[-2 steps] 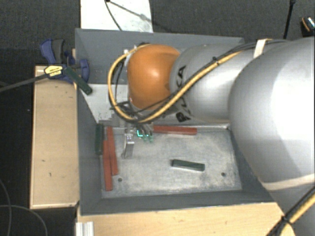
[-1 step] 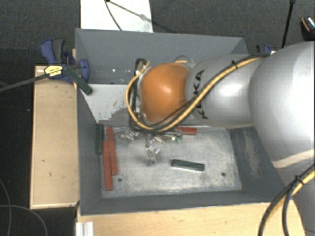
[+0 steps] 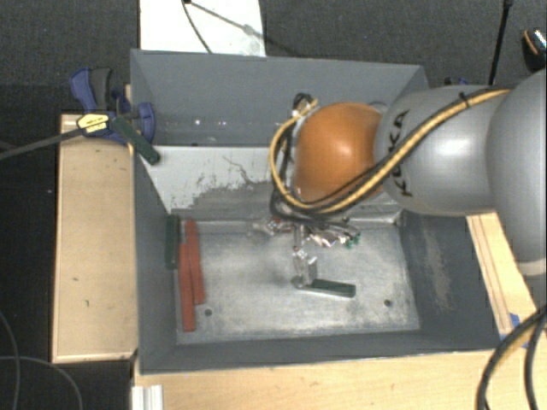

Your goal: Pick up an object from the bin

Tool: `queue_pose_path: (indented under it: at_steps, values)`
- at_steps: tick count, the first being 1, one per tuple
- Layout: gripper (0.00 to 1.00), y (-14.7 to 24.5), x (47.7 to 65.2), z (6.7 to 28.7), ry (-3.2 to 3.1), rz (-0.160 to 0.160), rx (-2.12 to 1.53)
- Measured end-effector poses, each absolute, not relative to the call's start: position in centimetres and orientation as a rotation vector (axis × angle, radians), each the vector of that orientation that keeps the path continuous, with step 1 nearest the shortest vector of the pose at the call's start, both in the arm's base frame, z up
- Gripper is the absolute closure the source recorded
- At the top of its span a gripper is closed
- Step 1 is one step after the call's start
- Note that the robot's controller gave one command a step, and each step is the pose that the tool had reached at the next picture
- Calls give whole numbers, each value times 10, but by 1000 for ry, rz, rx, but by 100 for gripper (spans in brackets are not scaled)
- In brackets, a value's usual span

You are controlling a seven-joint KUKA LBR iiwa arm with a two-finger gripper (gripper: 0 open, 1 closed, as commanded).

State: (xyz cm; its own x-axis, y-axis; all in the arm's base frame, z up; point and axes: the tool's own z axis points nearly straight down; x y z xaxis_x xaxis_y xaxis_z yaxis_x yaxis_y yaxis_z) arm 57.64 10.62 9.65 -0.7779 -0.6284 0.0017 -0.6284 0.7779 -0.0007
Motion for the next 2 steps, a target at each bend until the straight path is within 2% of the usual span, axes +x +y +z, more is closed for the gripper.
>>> queue_pose_path:
  at_steps: [1, 2]
  values:
    - [0, 118, 579, 135, -2965, 0, 1063]
    - [0, 67, 516, 105, -2709, -1, 1584]
